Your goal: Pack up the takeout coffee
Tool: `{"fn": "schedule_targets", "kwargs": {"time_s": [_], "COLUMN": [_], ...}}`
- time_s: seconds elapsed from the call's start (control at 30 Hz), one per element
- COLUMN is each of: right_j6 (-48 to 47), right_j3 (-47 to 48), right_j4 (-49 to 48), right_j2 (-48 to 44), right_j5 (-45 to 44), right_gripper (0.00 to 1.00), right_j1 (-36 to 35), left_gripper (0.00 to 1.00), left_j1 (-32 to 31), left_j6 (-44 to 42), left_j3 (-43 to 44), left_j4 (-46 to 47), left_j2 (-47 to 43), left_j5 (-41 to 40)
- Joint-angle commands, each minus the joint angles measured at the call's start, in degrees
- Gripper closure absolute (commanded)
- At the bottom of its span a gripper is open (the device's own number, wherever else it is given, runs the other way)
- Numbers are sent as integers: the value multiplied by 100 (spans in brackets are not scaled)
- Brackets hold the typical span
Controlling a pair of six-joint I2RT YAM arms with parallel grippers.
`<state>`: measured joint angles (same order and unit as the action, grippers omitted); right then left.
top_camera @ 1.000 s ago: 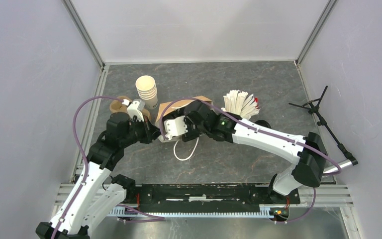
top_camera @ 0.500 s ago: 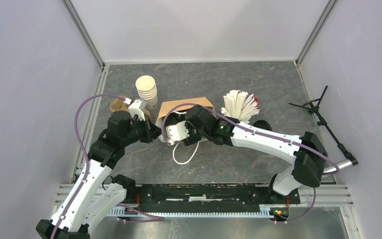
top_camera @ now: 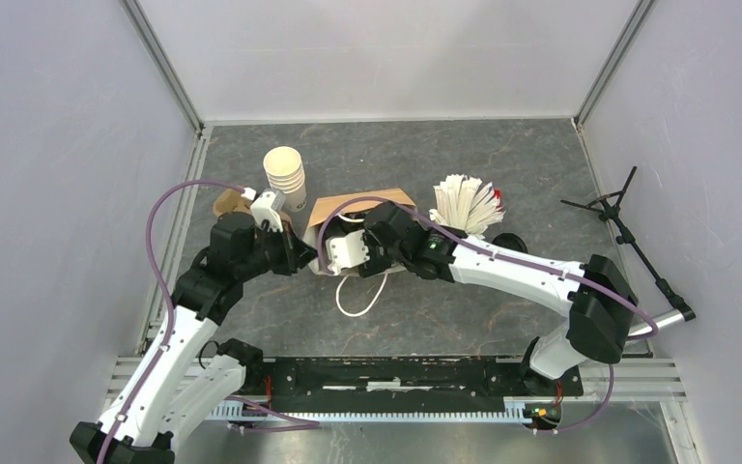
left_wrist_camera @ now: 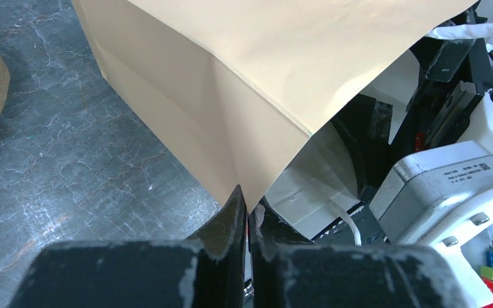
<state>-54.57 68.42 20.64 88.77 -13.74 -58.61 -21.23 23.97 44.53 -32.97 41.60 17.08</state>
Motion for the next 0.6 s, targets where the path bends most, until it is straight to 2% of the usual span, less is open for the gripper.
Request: {"fn": "schedule_targets", "kwargs": {"time_s": [0.0, 0.1, 0.3, 0.4, 0.57], "right_j6": [-151, -150, -124, -111, -46], "right_j3": [101, 162, 235, 270, 322], "right_j4": [-240, -166, -113, -171, -214], "right_j2": [-109, -55, 8, 61, 108], "right_j5": [-66, -13, 20, 37, 38], "right_gripper": [16, 16, 15, 15, 15], "right_j1": [78, 95, 150, 173, 174], "left_gripper": [90, 87, 74, 63, 58], "left_j1": [10, 13, 11, 13, 6], "left_j6": [-182, -124, -125, -138, -56], "left_j3": [258, 284, 335, 345, 279], "left_j4": [38, 50, 13, -46, -98], "left_j2": [3, 43, 91, 111, 112], "left_j5": [0, -24, -145, -229, -285]}}
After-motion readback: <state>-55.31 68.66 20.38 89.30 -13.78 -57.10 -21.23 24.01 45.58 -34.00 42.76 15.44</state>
